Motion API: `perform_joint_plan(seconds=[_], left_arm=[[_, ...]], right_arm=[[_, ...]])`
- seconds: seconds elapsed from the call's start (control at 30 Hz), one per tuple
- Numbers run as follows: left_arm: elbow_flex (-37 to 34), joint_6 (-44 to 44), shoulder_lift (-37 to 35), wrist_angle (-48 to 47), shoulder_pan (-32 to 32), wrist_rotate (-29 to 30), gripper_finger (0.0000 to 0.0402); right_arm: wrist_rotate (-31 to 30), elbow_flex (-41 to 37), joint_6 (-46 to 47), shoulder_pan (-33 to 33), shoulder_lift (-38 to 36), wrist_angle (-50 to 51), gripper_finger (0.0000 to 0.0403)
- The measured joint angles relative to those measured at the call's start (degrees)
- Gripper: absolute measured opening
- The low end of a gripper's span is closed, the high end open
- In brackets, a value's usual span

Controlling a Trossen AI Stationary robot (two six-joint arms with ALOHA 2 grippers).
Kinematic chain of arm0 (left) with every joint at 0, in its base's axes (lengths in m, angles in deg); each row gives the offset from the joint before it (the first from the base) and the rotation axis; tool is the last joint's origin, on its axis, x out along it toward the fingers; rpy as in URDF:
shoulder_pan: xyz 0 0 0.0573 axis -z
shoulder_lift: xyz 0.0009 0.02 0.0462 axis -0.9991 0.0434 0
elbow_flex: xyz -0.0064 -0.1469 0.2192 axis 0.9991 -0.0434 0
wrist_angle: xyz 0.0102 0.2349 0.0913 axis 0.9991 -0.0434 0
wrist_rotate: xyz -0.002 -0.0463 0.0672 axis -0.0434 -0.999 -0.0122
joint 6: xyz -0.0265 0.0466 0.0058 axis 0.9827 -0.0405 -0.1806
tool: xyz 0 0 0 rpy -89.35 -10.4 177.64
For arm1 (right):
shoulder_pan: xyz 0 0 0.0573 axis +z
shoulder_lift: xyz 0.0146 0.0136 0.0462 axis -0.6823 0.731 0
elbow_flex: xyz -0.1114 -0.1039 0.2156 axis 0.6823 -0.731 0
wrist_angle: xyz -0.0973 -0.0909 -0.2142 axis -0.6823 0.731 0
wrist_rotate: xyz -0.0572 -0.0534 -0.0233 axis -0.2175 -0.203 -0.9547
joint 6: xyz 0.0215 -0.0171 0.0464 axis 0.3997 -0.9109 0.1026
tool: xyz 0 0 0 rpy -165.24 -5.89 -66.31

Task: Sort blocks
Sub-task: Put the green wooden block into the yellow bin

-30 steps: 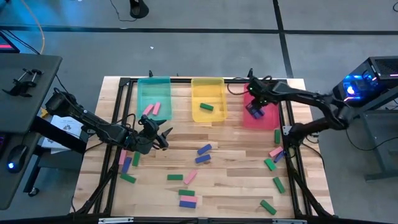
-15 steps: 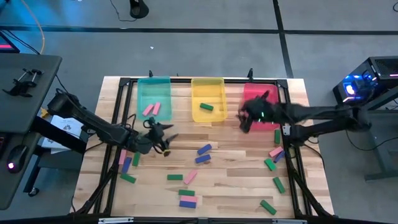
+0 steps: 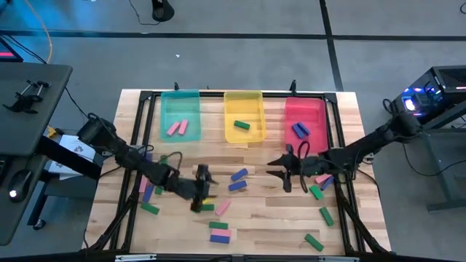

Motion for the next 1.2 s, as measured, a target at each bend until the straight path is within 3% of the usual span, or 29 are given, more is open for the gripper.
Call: perform_joint_plan(seconds=[0.13,0.27,0.4,0.63,0.73,0.97,1.2], left_arm=[[3.2,10.5,0.4,-10.9,5.9,-0.9,0.0220],[4.0,21.0,0.6,-15.4,11.1,4.3,0.0220],[3.8,26.2,3.1,-14.8,13.6,8.0,0.0220],[3.9,28.5,11.6,-8.7,13.6,9.5,0.0219],[4.0,30.6,13.6,-6.9,13.0,9.1,0.0201],[4.0,29.0,12.7,-6.7,9.6,6.8,0.0072],[4.0,13.7,8.6,-4.7,-1.6,20.9,0.0071]], right_arm=[[-4.5,0.0,0.1,0.8,3.0,-2.0,0.0135],[-5.3,0.0,-0.5,0.2,5.7,-4.7,0.0135],[-5.3,0.0,-1.1,-0.1,7.6,-7.4,0.0135],[-5.2,0.0,-1.6,-0.1,8.7,-8.6,0.0135],[-5.2,0.0,-1.6,-0.1,8.7,-9.3,0.0135],[-5.1,0.0,-1.6,-0.1,8.7,-11.0,0.0135],[-5.1,0.0,-2.3,-0.1,8.7,-12.6,0.0135]])
